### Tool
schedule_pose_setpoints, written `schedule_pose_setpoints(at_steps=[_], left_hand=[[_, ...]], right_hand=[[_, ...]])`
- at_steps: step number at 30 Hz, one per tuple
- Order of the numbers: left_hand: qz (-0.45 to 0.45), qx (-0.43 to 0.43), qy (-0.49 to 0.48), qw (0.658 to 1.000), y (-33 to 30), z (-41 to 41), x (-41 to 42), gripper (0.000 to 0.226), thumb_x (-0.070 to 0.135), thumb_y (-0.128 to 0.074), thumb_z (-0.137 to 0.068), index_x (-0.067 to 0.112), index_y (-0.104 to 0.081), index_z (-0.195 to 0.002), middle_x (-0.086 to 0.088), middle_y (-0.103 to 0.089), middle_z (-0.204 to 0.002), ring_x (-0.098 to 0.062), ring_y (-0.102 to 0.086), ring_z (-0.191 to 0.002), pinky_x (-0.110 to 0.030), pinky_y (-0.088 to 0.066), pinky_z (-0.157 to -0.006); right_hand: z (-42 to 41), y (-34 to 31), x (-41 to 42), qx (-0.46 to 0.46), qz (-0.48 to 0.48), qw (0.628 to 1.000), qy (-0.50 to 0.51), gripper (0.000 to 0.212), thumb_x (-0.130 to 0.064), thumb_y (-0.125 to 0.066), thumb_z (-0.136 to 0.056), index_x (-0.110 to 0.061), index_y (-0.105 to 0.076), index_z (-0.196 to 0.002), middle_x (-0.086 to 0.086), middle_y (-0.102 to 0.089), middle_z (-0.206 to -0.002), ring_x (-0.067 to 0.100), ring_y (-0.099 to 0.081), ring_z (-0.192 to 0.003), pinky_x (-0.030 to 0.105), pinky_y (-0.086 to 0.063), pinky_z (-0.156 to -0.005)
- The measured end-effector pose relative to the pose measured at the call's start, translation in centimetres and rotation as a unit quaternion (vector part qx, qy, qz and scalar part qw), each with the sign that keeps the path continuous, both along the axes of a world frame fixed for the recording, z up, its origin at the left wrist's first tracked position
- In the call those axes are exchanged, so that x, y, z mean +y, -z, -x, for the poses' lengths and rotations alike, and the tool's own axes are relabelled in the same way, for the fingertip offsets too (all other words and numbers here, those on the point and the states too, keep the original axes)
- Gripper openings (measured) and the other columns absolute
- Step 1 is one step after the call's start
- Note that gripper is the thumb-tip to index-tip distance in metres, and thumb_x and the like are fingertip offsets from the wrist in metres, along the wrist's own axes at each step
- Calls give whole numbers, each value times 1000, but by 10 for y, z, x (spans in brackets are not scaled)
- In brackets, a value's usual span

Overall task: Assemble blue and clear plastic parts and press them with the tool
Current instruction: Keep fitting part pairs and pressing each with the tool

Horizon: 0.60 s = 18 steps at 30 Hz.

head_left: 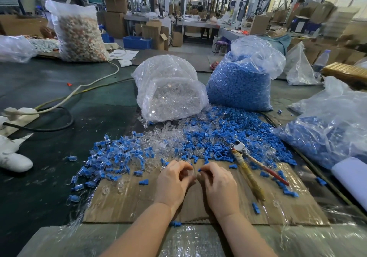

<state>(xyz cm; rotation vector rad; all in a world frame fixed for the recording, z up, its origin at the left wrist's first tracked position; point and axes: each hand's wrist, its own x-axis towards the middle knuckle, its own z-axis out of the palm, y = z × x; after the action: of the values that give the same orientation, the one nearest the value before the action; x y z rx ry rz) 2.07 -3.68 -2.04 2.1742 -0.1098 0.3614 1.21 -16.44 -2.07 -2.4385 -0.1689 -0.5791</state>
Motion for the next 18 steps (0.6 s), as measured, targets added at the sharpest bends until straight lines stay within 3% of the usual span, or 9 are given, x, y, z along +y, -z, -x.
schedule_pose_setpoints(at_steps=[5,11,18], left_hand=[[-1,3,-4,1000,0,1,1,21,23,-71,-79,23,-68,-100,15,-56,-82,1,-53,-77,-13,-47,-77],[21,13,20,999,-3,1,0,32,13,-59,-88,23,-61,-118,16,-54,-84,0,-53,-80,-1,-40,-75],[105,57,17,993,-5,1,0,19,7,-64,-84,24,-58,-88,11,-62,-80,4,-58,-77,-5,-45,-70]], right_hand=[[1,-1,1,0,0,1000,-3,3,-14,-65,-86,-16,-65,-83,-4,-65,-80,15,-54,-76,29,-41,-70],[1,-3,2,-18,-1,1000,-9,6,-14,-65,-86,-15,-63,-81,-4,-62,-77,15,-53,-73,30,-44,-68],[4,-6,1,-44,-21,998,-32,11,-12,-67,-84,-15,-60,-77,-9,-56,-74,11,-50,-70,26,-41,-64]])
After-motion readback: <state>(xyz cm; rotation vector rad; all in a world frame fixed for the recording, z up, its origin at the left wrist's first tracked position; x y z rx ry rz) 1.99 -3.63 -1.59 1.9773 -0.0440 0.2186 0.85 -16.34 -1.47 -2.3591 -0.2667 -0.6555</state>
